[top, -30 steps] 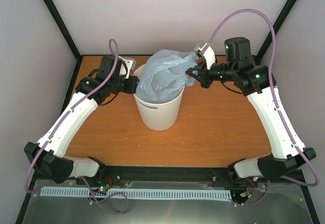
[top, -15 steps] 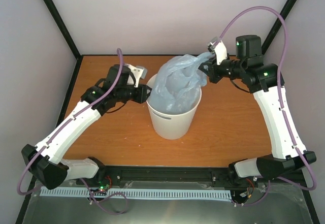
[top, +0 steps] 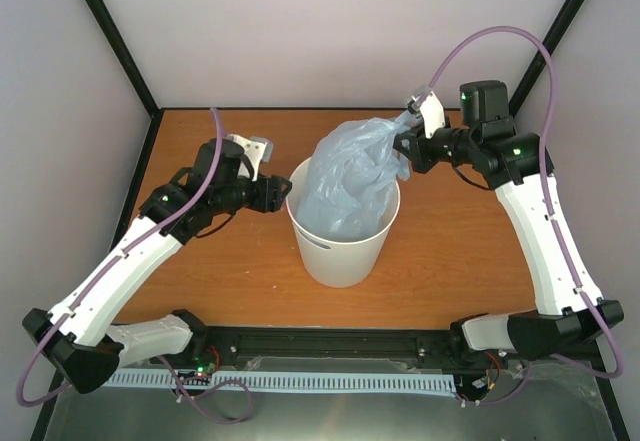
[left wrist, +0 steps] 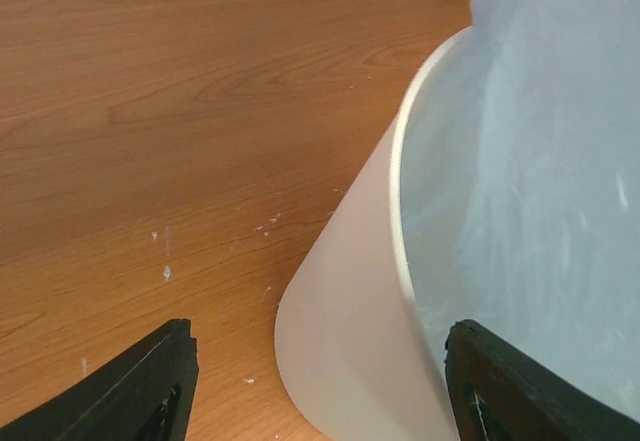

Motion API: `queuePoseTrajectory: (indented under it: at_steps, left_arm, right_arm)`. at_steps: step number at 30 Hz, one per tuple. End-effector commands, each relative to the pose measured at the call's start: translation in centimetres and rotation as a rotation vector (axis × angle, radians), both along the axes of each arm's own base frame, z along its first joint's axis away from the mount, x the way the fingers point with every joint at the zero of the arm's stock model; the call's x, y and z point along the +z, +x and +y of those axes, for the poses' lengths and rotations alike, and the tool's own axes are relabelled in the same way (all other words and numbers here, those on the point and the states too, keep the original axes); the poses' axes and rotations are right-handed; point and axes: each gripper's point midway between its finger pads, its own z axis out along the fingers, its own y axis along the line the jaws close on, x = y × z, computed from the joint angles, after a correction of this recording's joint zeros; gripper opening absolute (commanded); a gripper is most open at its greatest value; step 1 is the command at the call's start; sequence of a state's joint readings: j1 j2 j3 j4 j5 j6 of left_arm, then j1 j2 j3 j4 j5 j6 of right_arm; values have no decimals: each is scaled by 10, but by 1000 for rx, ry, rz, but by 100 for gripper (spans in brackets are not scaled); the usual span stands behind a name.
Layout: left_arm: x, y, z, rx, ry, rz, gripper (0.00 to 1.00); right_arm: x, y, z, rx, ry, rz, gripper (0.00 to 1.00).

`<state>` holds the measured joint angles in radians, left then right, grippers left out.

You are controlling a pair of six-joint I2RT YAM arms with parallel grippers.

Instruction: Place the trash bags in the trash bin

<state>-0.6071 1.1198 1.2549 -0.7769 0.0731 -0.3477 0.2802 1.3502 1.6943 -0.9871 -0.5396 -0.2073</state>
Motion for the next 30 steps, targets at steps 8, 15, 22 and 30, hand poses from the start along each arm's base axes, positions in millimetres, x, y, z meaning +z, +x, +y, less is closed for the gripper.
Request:
queuePoseTrajectory:
  at_steps: [8,15,22,30]
  left_arm:
    - [81,-71,-10,-319,-154,-182,40]
    - [75,-144,-40,-714,-314,-99,9]
    - [6,-190,-85,-919,-136,72,6]
    - [-31,-157,-134,-818,-15,-35,10]
  right_arm:
    - [19,-28,-1,63,21,-78,3]
    - [19,-35,-1,71,35,-90,3]
    - [10,-32,2,83,41,-60,3]
    - [10,-33,1,81,33,-70,3]
